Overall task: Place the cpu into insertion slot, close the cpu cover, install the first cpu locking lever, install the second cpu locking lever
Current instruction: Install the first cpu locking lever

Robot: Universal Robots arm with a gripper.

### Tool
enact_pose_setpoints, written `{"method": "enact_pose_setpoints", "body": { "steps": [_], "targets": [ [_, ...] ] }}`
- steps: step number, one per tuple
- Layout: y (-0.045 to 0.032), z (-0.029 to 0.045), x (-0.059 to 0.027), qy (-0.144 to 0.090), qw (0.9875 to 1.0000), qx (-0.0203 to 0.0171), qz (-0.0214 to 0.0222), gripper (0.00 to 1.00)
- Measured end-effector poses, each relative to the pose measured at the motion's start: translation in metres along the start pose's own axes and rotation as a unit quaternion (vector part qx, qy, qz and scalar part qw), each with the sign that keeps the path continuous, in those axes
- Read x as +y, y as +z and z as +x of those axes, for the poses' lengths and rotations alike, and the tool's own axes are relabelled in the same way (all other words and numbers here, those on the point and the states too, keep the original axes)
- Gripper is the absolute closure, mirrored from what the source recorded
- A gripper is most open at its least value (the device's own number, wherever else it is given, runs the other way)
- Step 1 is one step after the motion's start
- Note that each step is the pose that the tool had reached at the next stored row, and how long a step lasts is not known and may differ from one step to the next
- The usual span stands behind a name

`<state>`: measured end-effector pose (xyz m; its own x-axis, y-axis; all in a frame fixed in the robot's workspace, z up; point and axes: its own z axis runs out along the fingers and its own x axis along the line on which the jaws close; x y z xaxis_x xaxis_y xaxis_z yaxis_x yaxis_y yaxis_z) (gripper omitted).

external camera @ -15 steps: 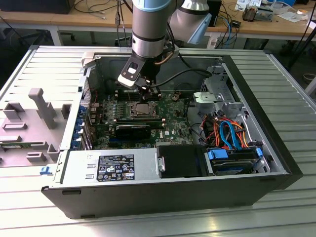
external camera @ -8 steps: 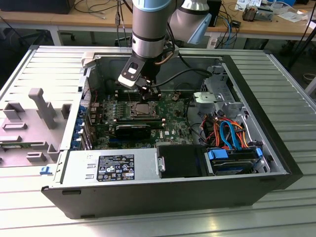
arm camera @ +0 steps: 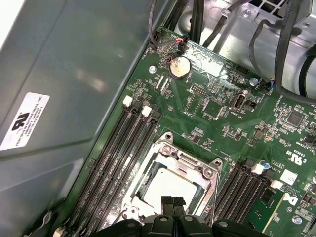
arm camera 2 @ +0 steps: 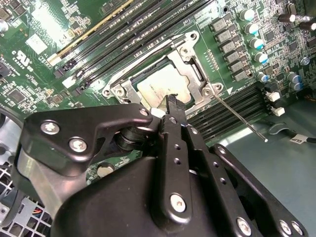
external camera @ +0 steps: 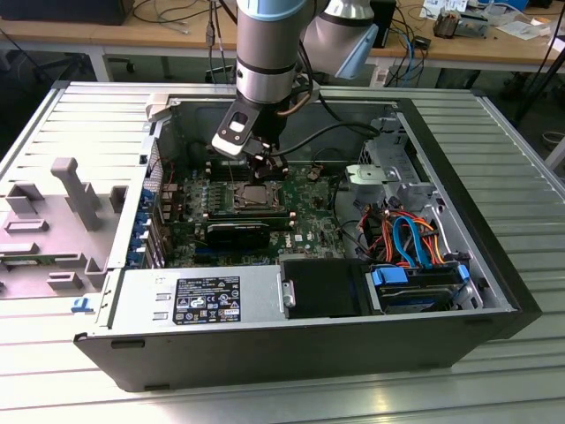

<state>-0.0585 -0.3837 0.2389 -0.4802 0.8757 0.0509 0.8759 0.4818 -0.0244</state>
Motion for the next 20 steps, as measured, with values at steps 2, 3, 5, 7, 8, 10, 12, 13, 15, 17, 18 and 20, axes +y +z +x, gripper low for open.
{"method": "enact_pose_setpoints", "body": {
  "steps": [2, 3, 5, 7, 8, 10, 12, 13, 15, 17, 18, 20],
  "targets": [
    [0.0, 0.0, 0.0, -0.002, 1.0, -0.0001, 0.0001, 0.89],
    [0.0, 0.0, 0.0, -0.004, 1.0, -0.0001, 0.0002, 0.89],
    [0.0, 0.0, 0.0, -0.005, 1.0, -0.0001, 0.0003, 0.89],
    [0.0, 0.0, 0.0, -0.007, 1.0, -0.0002, 0.0004, 0.89],
    [0.0, 0.0, 0.0, -0.008, 1.0, -0.0002, 0.0004, 0.89],
    [0.0, 0.0, 0.0, -0.01, 1.0, -0.0003, 0.0005, 0.89],
    [0.0, 0.0, 0.0, -0.011, 0.9999, -0.0003, 0.0006, 0.89],
    [0.0, 0.0, 0.0, -0.012, 0.9999, -0.0003, 0.0006, 0.89],
    [0.0, 0.0, 0.0, -0.013, 0.9999, -0.0003, 0.0007, 0.89],
    [0.0, 0.0, 0.0, -0.014, 0.9999, -0.0004, 0.0007, 0.89],
    [0.0, 0.0, 0.0, -0.014, 0.9999, -0.0004, 0.0007, 0.89],
    [0.0, 0.0, 0.0, -0.015, 0.9999, -0.0004, 0.0008, 0.89]
  ]
}}
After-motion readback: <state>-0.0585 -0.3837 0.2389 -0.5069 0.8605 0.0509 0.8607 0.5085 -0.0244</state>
